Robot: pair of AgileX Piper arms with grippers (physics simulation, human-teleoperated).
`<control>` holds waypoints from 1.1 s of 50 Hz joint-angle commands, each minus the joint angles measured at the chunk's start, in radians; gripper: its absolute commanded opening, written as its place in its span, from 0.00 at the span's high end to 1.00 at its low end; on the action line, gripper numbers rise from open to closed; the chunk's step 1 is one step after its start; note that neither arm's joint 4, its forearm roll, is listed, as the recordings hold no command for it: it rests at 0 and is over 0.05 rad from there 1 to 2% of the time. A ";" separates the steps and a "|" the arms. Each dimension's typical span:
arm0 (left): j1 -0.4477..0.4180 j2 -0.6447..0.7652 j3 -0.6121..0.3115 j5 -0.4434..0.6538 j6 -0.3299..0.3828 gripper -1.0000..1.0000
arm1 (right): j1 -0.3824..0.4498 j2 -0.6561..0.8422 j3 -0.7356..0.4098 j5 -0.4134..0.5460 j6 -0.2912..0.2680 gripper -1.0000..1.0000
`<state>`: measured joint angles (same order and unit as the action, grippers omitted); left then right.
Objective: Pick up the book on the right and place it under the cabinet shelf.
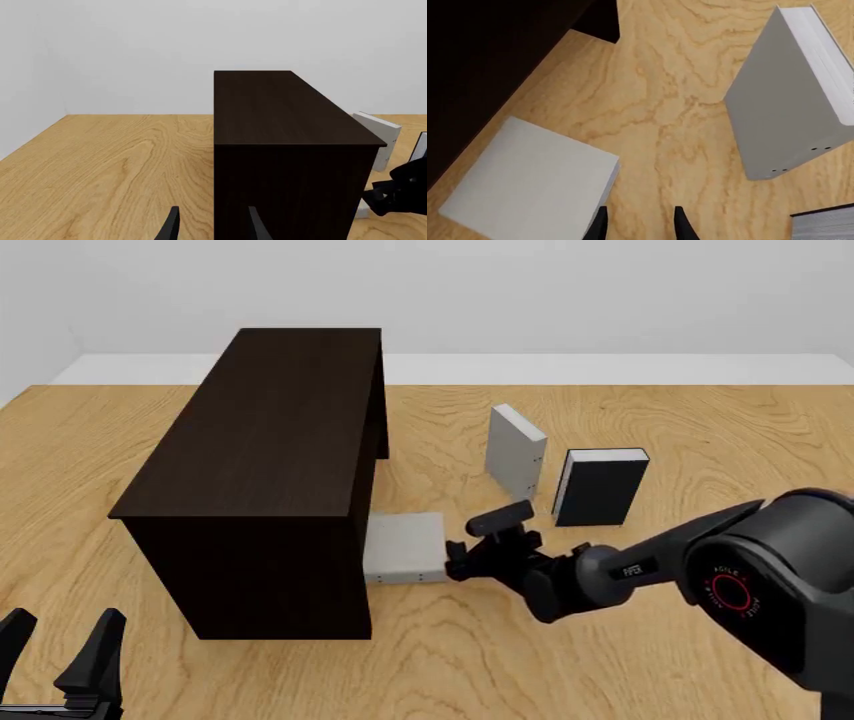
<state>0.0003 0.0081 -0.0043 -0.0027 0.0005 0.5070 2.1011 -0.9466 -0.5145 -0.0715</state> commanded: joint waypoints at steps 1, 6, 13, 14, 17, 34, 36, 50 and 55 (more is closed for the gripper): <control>0.000 0.000 0.000 0.000 0.000 0.00 | 0.055 0.054 -0.072 0.053 0.224 0.00; 0.000 0.000 0.000 0.000 0.000 0.00 | 0.067 0.059 -0.085 0.059 0.226 0.00; 0.000 0.000 0.000 0.000 0.000 0.00 | 0.086 0.069 -0.114 0.074 0.229 0.00; 0.000 0.000 0.000 0.000 0.000 0.00 | 0.090 0.071 -0.119 0.076 0.230 0.00; 0.000 0.000 0.000 0.000 0.000 0.00 | 0.095 0.074 -0.127 0.081 0.230 0.00; 0.000 0.000 0.000 0.000 0.000 0.00 | 0.127 0.097 -0.175 0.103 0.235 0.00; 0.000 0.000 0.000 0.000 0.000 0.00 | 0.132 0.099 -0.181 0.105 0.236 0.00; 0.000 0.000 0.000 0.000 0.000 0.00 | 0.159 0.113 -0.223 0.125 0.242 0.00; 0.000 0.000 0.000 0.000 0.000 0.00 | 0.172 0.117 -0.237 0.131 0.246 0.00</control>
<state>0.0003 0.0081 -0.0043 -0.0027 0.0005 0.6203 2.1478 -1.0800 -0.4214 -0.1244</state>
